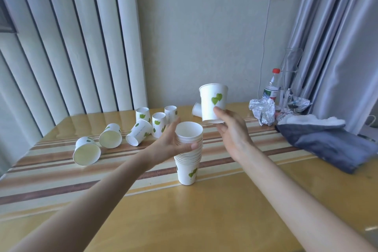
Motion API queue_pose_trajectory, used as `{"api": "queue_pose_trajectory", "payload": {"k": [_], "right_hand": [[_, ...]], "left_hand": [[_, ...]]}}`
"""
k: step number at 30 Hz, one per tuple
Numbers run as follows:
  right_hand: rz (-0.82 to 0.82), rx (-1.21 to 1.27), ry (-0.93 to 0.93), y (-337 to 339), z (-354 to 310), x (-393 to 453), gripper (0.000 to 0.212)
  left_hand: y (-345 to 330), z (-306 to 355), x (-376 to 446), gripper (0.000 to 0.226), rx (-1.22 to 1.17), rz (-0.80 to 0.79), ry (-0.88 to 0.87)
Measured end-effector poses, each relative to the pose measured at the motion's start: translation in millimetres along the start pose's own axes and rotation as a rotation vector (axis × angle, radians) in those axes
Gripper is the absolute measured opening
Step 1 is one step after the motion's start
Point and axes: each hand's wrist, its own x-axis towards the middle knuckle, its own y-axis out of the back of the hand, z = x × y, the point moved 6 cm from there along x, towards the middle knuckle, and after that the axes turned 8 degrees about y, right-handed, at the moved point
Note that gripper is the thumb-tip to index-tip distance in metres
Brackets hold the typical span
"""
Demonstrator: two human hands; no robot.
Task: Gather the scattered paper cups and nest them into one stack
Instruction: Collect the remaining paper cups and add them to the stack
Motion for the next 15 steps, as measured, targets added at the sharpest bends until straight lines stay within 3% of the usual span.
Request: {"api": "queue_pose_trajectory", "payload": {"k": [2,5,10,15], "right_hand": [[-0.047,-0.03,0.034,-10,2,-4,0.059],[-0.115,-0.14,0.079,-18,6,-8,0.056],[-0.252,-0.326,0.094,-27,16,-19,0.067],[-0.327,-0.396,0.104,-27,15,-27,0.061]], "left_hand": [[2,1,-2,0.111,-0.039,0.002,-0.026],[17,12,-6,0.095,-0.168,0.108,-0.062],[33,39,-8,0.058,-0.244,0.184,-0.155],[36,32,-2,0.051,-0.281,0.3,-0.164]]}}
